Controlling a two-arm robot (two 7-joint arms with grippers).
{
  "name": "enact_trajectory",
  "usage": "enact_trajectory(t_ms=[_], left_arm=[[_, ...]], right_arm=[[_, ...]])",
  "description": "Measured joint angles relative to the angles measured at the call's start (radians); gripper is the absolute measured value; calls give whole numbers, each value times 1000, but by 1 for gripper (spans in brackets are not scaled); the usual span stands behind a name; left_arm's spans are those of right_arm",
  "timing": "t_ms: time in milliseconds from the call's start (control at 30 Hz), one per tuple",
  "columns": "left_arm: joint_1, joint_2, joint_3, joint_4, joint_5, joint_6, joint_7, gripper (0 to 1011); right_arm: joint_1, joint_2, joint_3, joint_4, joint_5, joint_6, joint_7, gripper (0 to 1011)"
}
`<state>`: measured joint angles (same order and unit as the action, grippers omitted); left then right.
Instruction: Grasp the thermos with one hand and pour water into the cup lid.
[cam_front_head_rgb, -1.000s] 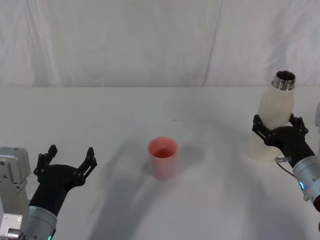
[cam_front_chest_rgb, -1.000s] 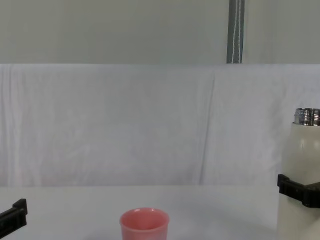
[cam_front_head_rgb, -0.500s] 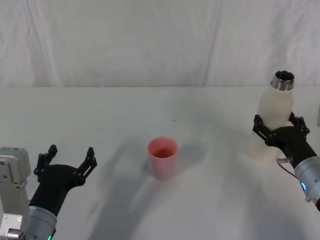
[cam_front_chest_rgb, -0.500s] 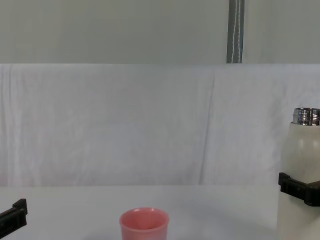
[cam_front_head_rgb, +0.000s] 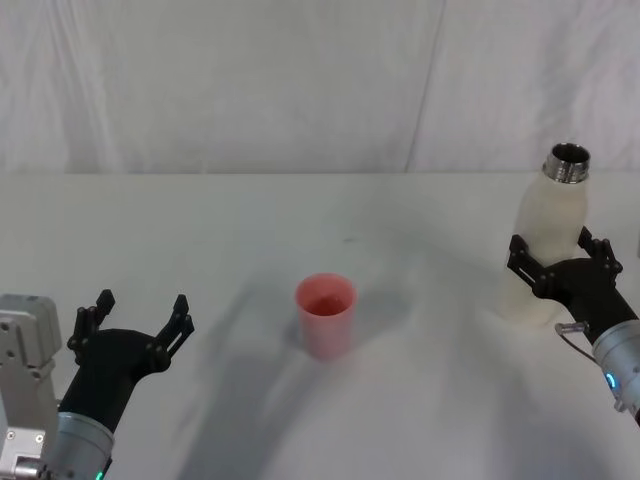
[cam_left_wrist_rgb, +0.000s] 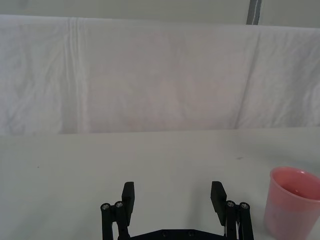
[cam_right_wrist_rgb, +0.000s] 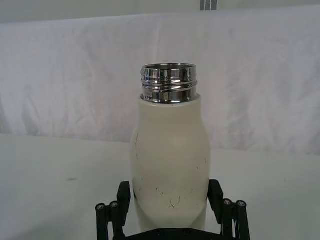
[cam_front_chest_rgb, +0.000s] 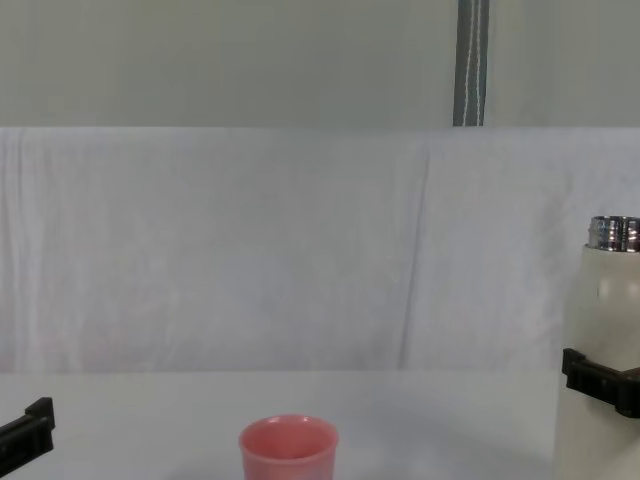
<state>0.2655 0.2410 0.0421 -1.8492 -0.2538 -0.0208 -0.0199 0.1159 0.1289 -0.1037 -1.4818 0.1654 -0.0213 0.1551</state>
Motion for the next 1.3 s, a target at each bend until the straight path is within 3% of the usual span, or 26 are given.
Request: enact_trajectory(t_ms=[1300], left_arm=[[0, 0, 0, 0, 0, 0, 0, 1001]], right_arm=[[-96, 37, 17, -124, -6, 35, -2, 1001]])
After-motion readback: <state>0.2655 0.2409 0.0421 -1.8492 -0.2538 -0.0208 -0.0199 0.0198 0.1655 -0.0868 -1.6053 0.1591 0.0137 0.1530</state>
